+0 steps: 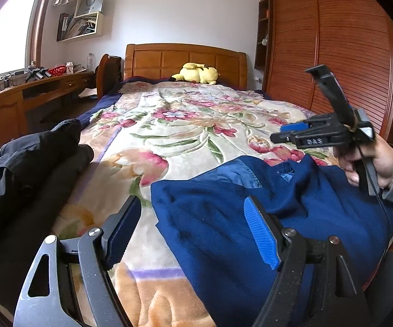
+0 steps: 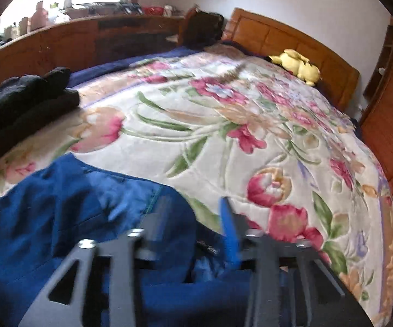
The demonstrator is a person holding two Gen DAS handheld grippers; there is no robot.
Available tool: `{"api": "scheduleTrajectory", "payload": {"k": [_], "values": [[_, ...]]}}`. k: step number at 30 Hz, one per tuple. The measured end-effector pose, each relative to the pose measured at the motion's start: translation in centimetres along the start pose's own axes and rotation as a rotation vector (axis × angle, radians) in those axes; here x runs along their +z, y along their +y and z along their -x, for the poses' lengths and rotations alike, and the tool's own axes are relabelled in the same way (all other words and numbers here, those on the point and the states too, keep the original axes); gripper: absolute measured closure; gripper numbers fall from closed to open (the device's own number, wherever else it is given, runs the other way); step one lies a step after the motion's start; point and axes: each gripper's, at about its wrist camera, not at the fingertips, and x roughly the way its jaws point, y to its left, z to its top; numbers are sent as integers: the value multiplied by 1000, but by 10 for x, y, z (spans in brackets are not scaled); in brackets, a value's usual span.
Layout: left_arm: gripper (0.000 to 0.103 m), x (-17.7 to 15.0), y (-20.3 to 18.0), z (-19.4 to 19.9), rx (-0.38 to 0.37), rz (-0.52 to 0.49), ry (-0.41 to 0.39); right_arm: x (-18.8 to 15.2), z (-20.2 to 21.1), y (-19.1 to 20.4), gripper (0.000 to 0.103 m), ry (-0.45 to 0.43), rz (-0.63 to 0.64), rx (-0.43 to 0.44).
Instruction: Fold large clothes
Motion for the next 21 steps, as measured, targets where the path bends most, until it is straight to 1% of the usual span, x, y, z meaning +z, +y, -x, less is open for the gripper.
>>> {"api": "scheduleTrajectory", "payload": {"k": [2, 4, 5, 6, 8, 11, 15, 17, 18, 19, 21], "values": [[24, 0, -3, -1, -2, -6, 1, -7, -1, 10, 58, 13, 23, 102], [24, 1, -5, -1, -3, -11, 3, -15, -11, 23, 58, 81, 59, 184], [24, 0, -6, -1, -2, -14, 3, -19, -20, 30, 58, 119, 81, 204], [24, 1, -7, 0, -2, -16, 3, -24, -28, 37, 58, 140, 101, 199], [24, 0, -8, 0, -3, -19, 3, -30, -41, 46, 58, 186, 115, 222], [24, 0, -8, -1, -4, -24, 7, -38, -58, 52, 58, 243, 103, 251], [24, -1, -8, -2, -6, -24, 13, -41, -74, 48, 59, 275, 116, 255], [24, -1, -9, -2, -7, -24, 12, -38, -76, 51, 74, 277, 132, 265], [24, -1, -9, -2, -7, -25, 12, -36, -75, 53, 91, 276, 147, 272], [24, -1, -9, -2, -8, -26, 12, -35, -68, 54, 96, 268, 165, 279], [24, -1, -9, -2, -4, -29, 12, -32, -57, 59, 98, 235, 199, 282]]}}
